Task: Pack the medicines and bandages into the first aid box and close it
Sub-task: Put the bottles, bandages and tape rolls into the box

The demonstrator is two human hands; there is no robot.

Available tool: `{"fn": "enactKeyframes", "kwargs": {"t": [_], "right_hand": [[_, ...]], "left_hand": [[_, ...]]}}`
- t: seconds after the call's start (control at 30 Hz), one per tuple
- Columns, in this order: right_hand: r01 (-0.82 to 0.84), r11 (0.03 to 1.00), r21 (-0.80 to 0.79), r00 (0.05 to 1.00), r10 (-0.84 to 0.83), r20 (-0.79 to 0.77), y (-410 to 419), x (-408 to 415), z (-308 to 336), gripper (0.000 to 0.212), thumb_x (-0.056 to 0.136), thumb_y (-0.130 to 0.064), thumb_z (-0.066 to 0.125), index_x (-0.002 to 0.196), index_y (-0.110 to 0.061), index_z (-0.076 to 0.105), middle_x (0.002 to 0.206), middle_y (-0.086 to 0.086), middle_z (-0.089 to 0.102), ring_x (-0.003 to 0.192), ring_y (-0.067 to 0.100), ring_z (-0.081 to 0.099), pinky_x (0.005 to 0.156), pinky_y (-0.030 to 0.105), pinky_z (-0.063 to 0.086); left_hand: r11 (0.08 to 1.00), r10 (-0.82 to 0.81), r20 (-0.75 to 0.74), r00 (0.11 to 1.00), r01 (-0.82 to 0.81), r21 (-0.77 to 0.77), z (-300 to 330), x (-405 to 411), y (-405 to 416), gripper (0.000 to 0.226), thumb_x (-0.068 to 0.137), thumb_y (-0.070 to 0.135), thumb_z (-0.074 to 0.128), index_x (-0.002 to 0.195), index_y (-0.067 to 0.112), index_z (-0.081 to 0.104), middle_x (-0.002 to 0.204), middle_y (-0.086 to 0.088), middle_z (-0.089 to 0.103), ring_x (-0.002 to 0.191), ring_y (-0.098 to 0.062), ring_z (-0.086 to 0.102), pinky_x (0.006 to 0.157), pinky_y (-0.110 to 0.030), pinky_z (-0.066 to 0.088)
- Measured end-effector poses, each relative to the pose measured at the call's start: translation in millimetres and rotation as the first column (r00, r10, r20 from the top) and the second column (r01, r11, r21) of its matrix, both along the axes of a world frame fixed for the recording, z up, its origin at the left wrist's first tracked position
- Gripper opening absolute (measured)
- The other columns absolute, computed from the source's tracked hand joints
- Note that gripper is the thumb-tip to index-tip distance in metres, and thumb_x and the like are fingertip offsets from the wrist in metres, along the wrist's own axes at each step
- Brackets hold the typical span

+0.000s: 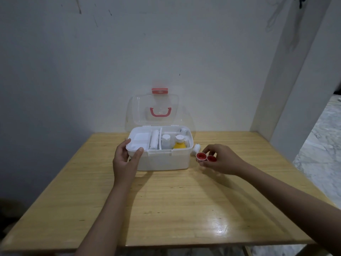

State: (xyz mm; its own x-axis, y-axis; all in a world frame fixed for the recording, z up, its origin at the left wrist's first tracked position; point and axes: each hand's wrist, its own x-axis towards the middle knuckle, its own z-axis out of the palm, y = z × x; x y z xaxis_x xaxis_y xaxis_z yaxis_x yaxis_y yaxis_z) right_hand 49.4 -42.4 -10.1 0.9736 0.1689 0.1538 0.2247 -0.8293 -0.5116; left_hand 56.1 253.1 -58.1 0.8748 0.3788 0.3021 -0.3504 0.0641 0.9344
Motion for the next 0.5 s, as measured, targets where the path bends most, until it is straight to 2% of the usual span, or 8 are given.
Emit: {"fn": "enactKeyframes", "kwargs": {"t": [0.23, 0.3, 0.37, 0.5], "right_hand": [[-0.097, 0.994, -0.049, 0.994, 0.099, 0.051, 18.0, 2.1, 72.7, 0.028, 0.070, -0.045, 0.076, 0.092, -0.033, 0.063, 0.084, -0.009, 0.062, 0.073, 0.007, 0.057, 0.060, 0.020, 0.041], [-0.142, 0.987, -0.072, 0.988, 0.146, 0.057, 34.8, 9.6, 85.0, 0.029, 0.070, -0.047, 0.075, 0.093, -0.035, 0.062, 0.089, -0.008, 0.063, 0.075, 0.007, 0.058, 0.063, 0.021, 0.046], [-0.183, 0.980, -0.084, 0.980, 0.188, 0.062, 55.3, 20.0, 93.2, 0.033, 0.071, -0.043, 0.076, 0.099, -0.029, 0.063, 0.090, -0.008, 0.061, 0.076, 0.004, 0.056, 0.065, 0.020, 0.045], [-0.251, 0.961, -0.113, 0.963, 0.260, 0.075, 103.5, 46.0, 100.7, 0.037, 0.073, -0.037, 0.076, 0.104, -0.022, 0.064, 0.094, -0.007, 0.061, 0.081, 0.005, 0.057, 0.073, 0.024, 0.051]], "left_hand": [[1.000, -0.016, 0.005, 1.000, 0.016, -0.026, 0.9, -1.2, 0.5, 0.046, 0.080, 0.015, 0.073, 0.122, 0.025, 0.056, 0.116, 0.022, 0.058, 0.112, -0.003, 0.058, 0.080, -0.018, 0.052], [1.000, -0.012, 0.003, 1.000, 0.012, -0.023, -0.6, -0.3, 1.2, 0.046, 0.080, 0.016, 0.073, 0.122, 0.025, 0.057, 0.119, 0.021, 0.057, 0.113, -0.006, 0.058, 0.085, -0.024, 0.053], [1.000, -0.011, -0.001, 1.000, 0.011, -0.017, -0.9, 0.1, 1.8, 0.046, 0.079, 0.017, 0.074, 0.121, 0.027, 0.057, 0.120, 0.021, 0.056, 0.114, -0.008, 0.058, 0.086, -0.027, 0.053], [1.000, 0.003, -0.005, 1.000, -0.003, 0.008, 1.0, -1.5, 0.4, 0.048, 0.079, 0.018, 0.074, 0.123, 0.026, 0.056, 0.115, 0.024, 0.052, 0.107, -0.006, 0.056, 0.068, -0.014, 0.053]]}}
